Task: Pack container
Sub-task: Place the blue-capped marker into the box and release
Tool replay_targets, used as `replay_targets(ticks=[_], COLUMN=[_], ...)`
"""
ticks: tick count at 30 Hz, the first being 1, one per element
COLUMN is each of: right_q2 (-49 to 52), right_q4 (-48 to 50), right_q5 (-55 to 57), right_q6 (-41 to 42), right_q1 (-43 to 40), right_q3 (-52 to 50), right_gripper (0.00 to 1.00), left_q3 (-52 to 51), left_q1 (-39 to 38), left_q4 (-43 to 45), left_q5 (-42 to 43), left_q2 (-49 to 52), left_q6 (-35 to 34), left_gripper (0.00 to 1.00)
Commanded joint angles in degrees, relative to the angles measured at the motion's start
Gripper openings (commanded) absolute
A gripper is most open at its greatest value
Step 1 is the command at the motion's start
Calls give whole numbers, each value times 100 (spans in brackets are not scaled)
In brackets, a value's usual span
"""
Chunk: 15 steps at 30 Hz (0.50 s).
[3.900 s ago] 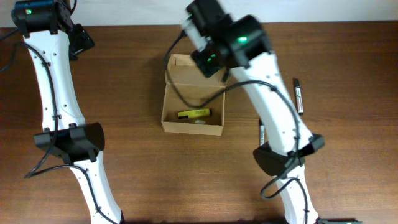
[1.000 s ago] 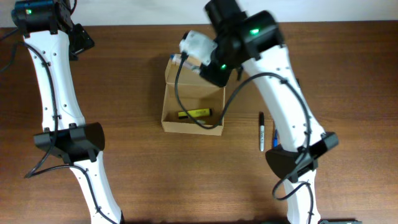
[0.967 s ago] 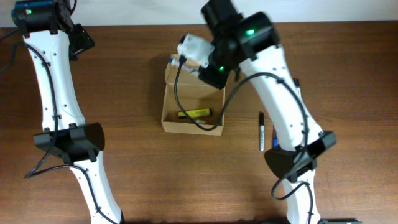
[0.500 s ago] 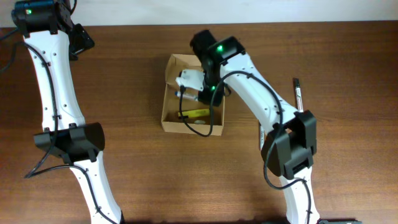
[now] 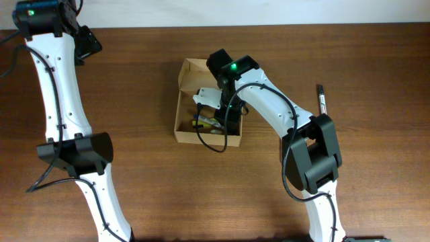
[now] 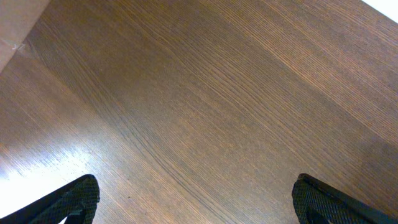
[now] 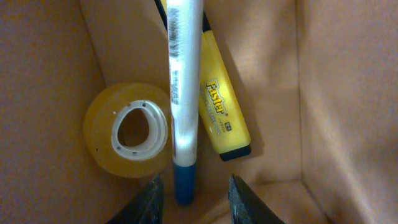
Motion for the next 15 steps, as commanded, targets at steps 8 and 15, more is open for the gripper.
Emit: replay_targets(ticks=[8,15], right_q2=[-208,-942], right_q4=[-1099,-1572], right_q5=[688,1381], right_q6=[1353,2415], right_q1=[22,-201], right_q3=[2020,3633], right_gripper=[33,39], left_q3=[-28,-28], left_q1=[26,26], left_q4=[-13,-13], left_q5=[-61,-61], left_q2=[-109,-109], left_q6=[52,52], left_gripper=[100,100])
